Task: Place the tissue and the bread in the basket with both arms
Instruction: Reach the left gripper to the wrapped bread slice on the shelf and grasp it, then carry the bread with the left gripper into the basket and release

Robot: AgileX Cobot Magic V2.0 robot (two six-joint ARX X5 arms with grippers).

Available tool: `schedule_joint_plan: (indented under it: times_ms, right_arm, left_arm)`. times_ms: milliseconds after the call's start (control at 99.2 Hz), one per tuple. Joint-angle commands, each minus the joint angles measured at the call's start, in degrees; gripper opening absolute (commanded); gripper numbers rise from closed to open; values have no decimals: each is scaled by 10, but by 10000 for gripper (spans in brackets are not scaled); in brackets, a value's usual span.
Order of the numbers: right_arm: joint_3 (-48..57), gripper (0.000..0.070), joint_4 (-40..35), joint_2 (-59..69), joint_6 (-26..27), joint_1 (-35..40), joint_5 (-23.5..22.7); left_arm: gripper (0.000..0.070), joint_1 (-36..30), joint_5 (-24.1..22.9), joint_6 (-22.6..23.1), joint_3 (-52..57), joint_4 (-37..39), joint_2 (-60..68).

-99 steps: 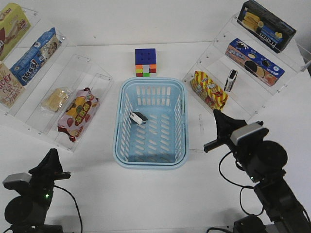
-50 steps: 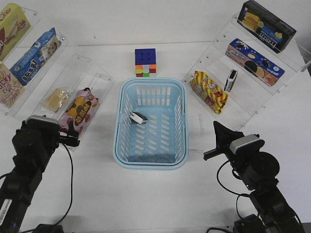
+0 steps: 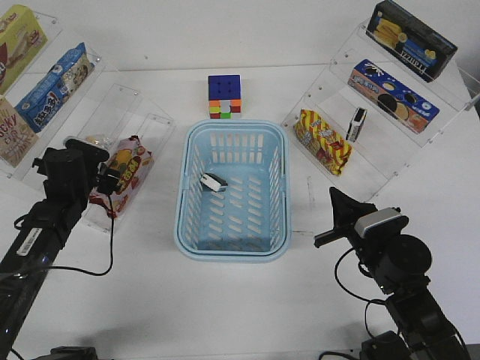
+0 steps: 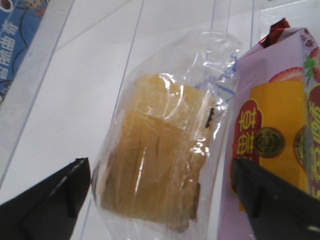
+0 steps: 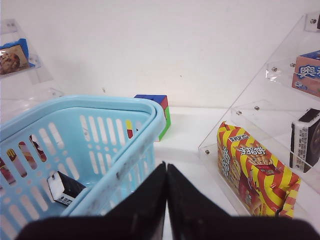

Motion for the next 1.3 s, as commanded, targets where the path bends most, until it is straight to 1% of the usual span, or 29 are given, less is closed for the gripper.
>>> schedule_joint_plan:
  times_ms: [0,40,60,71,181,282,333,363,403,484,524,585,645,706,746,776,806,867,897,917,948,1058,1099,1129,1169,1230,1290]
  right_arm:
    - [8,1,5,1,4,3,-1]
    - [8,1,5,1,4,3,-1]
    - [8,1,5,1,4,3,-1]
    - [8,1,5,1,4,3,-1]
    - [8,1,5,1,4,3,-1]
    - [8,1,5,1,4,3,-1]
    - [8,1,5,1,4,3,-1]
    - [8,1,5,1,4,3,-1]
    - [8,1,5,1,4,3,-1]
    - [8,1,5,1,4,3,-1]
    - [8,1,5,1,4,3,-1]
    - [8,1,5,1,4,3,0]
    - [8,1,5,1,4,3,0]
    - [8,1,5,1,4,3,0]
    - [8,1,4,1,4,3,0]
    - [8,1,4,1,4,3,0]
    - [8,1,4,1,4,3,0]
    - [8,1,4,1,4,3,0]
    - [8,1,4,1,4,3,0]
    - [8,1,4,1,3,3,0]
    - [8,1,4,1,3,3,0]
    - [8,1,1,0,-2,3,2]
    - [8,1,-6,-1,-5,2,7]
    - [8,1,-12,-4,-7,2,16]
    - [8,1,-21,-9,-9,2,35]
    - [7,1,-36,-16,-11,2,62]
    - [7,1,-40,-24,-11,2,69]
  left_arm:
    - [220,2,-3,3,20,7,12]
    - [76,2,-3,3,24,5,15]
    - [16,2,-2,2,25,5,15]
    - [0,2,-2,2,25,5,15]
    - [0,0,-2,-5,41,0,10]
    - [0,-16,0,-41,72,-8,-6]
    - [0,-29,19,-64,92,-18,-17]
    - [0,-37,43,-79,103,-25,-26]
    - [0,-48,89,-108,116,-30,-37]
    - [0,-71,219,-180,129,-26,-58]
    - [0,-83,287,-209,129,-18,-66]
    - [0,-104,372,-242,129,-12,-69]
    - [0,-132,430,-262,129,-14,-67]
    - [1,-166,458,-269,129,-19,-58]
    - [6,-189,462,-265,129,-31,-53]
    - [36,-205,460,-257,129,-40,-48]
    - [116,-219,459,-247,129,-49,-41]
    - [325,-241,458,-235,129,-64,-29]
    - [415,-248,458,-234,129,-69,-23]
    - [457,-252,458,-234,129,-71,-20]
    - [477,-254,458,-234,129,-73,-18]
    - [474,-252,456,-235,132,-73,-24]
    - [454,-247,444,-242,135,-74,-33]
    - [412,-242,426,-246,138,-77,-42]
    - [332,-234,395,-252,140,-80,-57]
    - [179,-220,339,-252,140,-90,-86]
    - [26,-207,281,-252,140,-111,-116]
